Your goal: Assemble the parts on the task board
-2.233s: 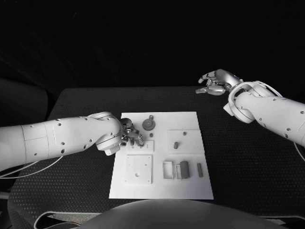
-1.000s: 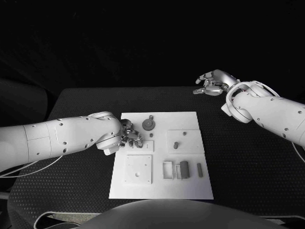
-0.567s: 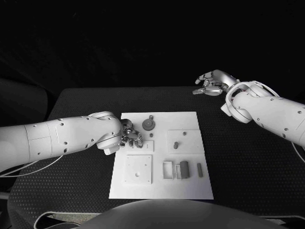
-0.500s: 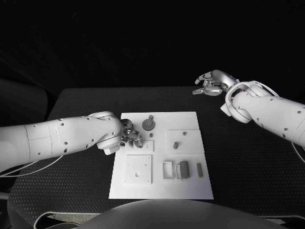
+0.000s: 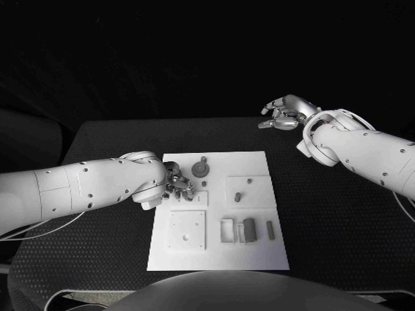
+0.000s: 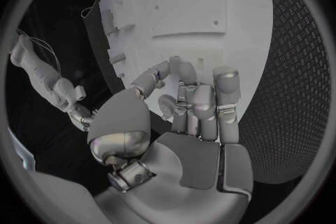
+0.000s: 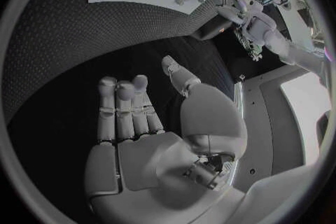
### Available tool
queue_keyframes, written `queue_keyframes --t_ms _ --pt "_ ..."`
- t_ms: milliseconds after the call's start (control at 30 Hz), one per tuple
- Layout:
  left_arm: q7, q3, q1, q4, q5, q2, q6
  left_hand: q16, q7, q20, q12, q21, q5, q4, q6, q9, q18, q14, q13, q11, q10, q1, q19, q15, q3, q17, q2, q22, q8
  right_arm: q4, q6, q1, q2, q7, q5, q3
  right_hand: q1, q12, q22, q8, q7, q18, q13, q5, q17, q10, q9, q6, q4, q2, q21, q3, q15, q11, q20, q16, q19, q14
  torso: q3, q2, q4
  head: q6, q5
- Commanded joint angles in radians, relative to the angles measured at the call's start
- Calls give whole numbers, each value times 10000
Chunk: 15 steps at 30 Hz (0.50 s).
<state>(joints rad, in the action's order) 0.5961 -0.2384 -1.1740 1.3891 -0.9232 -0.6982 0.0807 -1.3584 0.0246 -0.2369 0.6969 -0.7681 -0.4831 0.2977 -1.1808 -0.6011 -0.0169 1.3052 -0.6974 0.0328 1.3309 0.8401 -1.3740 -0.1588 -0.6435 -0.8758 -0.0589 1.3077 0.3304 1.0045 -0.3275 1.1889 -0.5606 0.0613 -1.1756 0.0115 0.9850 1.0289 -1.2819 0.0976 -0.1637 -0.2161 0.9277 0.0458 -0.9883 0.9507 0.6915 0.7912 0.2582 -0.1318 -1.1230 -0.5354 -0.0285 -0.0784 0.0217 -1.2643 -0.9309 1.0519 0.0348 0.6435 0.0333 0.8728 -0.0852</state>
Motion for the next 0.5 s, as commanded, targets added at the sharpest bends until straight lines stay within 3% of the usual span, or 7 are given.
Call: queue_keyframes --t_ms 33,367,500 --pt "-94 -19 42 55 -8 83 -356 -81 -497 -201 65 -64 -168 -204 -1164 -1296 -204 244 -11 622 938 4 -197 -375 -242 19 94 233 1009 11 112 9 10 41 -17 -6 -29 -49 14 12 -296 -457 -10 25 12 -48 -17 -232 -24 79 62 55 1 -12 -8 68 60 -56 0 1 3 -2 -7" --pt "-137 -18 42 63 382 95 -465 -369 -636 -157 224 -335 -958 -195 -1327 -1687 -250 198 110 636 956 -129 -163 -385 -247 151 207 223 1302 -4 165 9 18 30 -31 -6 -24 -46 15 13 -295 -457 -15 25 14 -50 -19 -232 -24 80 63 55 1 -12 -7 68 62 -58 -4 4 9 -2 -22" --pt "-137 -18 42 56 572 104 -427 -413 -650 -144 252 -376 -1067 -172 -1322 -1762 -255 187 142 638 963 -162 -148 -385 -255 172 240 224 1332 -18 170 9 22 28 -39 -6 -18 -44 15 12 -295 -457 -18 25 14 -52 -20 -234 -21 80 64 54 1 -12 -7 68 63 -60 2 4 3 -2 -9"
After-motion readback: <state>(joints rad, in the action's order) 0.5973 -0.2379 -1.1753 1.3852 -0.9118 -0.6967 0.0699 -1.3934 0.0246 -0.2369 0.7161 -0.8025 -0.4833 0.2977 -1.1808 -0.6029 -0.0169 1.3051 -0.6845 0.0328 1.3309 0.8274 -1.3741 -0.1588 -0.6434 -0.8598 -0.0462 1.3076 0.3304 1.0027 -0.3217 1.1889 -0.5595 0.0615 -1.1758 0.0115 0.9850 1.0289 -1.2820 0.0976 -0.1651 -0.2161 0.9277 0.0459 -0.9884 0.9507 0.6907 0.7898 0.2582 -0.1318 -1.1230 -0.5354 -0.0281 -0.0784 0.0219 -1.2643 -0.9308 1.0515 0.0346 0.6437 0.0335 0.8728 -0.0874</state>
